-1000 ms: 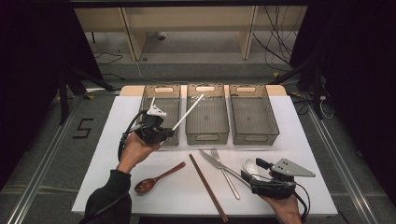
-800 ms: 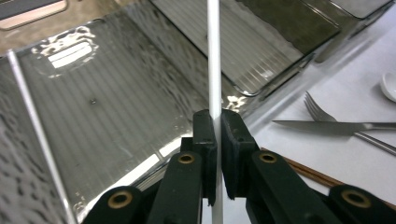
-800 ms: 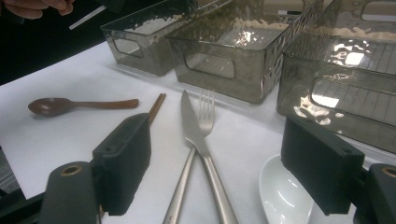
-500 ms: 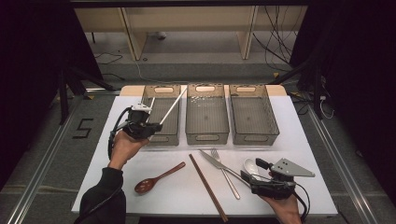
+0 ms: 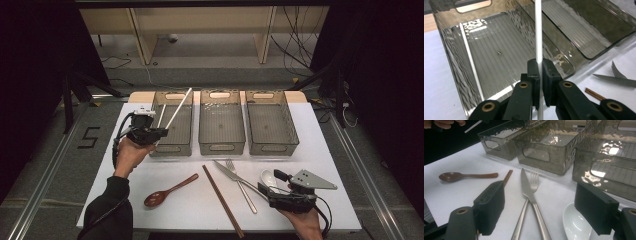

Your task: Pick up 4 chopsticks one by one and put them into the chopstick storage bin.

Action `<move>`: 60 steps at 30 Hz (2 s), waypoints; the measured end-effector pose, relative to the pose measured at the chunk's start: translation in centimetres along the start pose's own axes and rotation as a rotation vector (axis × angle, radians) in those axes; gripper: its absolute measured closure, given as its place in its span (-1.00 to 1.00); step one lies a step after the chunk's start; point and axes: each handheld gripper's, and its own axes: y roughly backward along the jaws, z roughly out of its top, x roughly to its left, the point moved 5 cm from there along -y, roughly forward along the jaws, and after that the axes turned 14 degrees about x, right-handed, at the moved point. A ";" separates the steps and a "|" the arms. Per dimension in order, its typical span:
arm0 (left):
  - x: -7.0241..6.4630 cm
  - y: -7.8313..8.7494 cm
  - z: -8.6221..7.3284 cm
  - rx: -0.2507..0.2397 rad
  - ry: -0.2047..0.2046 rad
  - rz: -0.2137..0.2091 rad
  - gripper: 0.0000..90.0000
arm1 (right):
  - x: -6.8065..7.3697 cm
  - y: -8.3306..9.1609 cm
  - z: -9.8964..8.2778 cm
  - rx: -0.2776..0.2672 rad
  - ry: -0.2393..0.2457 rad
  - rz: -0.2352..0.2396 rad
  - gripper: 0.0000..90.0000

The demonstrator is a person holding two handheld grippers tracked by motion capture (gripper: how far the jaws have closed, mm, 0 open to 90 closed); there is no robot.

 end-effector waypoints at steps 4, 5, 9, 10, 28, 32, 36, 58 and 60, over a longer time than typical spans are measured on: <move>0.2 -0.4 0.2 0.005 0.005 -0.002 0.89 | 0.0 0.0 0.0 0.000 -0.001 0.000 -0.44; 0.2 -0.5 0.2 0.004 0.006 -0.001 0.89 | 0.0 0.0 0.0 -0.001 -0.001 0.000 -0.44; 0.7 -0.6 0.4 0.001 0.015 0.001 0.89 | -0.1 0.0 0.0 -0.002 -0.003 0.000 -0.44; 0.8 -0.6 0.5 0.001 0.018 0.003 0.89 | -0.1 0.0 0.0 -0.003 -0.004 0.001 -0.44; 2.5 -1.8 2.7 0.028 0.042 0.036 0.89 | -0.1 0.0 0.0 -0.004 -0.007 0.002 -0.44; 3.0 -2.3 3.0 0.050 0.043 0.044 0.89 | -0.1 0.0 0.0 -0.003 -0.008 0.002 -0.44; 3.4 -2.9 3.1 0.074 0.051 0.050 0.89 | -0.1 0.0 0.0 -0.003 -0.007 0.003 -0.44; 4.5 -5.6 2.9 0.144 0.115 0.082 0.88 | -0.1 0.0 0.0 -0.004 -0.007 0.005 -0.44; 4.6 -5.5 3.0 0.132 0.123 0.086 0.86 | -0.1 0.0 0.0 -0.004 -0.006 0.005 -0.44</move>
